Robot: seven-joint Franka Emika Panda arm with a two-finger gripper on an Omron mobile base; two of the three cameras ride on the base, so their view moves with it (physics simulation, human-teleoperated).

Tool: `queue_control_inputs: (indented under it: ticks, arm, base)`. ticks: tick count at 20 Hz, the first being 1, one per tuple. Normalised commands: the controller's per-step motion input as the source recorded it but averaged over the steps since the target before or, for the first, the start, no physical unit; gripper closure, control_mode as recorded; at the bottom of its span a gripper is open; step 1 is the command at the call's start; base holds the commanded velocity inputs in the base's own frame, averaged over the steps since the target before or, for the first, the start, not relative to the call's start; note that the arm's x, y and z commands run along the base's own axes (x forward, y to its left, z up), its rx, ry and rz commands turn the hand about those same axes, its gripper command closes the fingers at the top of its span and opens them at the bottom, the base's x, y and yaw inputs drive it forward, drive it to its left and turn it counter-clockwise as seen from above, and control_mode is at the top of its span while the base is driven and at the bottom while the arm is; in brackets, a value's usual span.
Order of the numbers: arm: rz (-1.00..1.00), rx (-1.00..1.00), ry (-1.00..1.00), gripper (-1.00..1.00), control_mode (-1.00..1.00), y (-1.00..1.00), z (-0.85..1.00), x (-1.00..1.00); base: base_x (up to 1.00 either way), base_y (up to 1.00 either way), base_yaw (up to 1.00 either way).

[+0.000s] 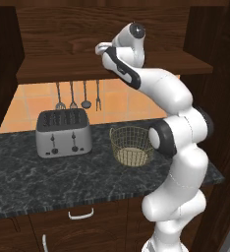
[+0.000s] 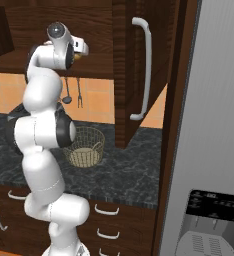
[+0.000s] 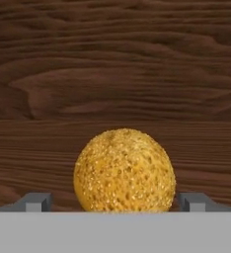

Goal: Open the cabinet, pick up the bread from the cabinet and place it in the basket. Then move the basket to the dining counter.

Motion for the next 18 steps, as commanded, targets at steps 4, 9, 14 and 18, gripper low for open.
queue_control_inputs:
  ticks: [4,9,14,18]
  arm:
    - [0.00,0.00,0.00,-1.00,-1.00,0.00,-0.18,0.16]
    - [0.00,0.00,0.00,-1.00,-1.00,0.00,-0.09,0.29]
    - [-0.01,0.00,0.00,-1.00,-1.00,0.00,-0.03,0.32]
    - [0.00,-0.01,0.00,1.00,-1.00,0.00,-0.06,0.18]
  base:
    - [0.00,0.00,0.00]
    - [0.00,0.00,0.00]
    - [0.00,0.00,0.00]
    - [0.00,0.00,0.00]
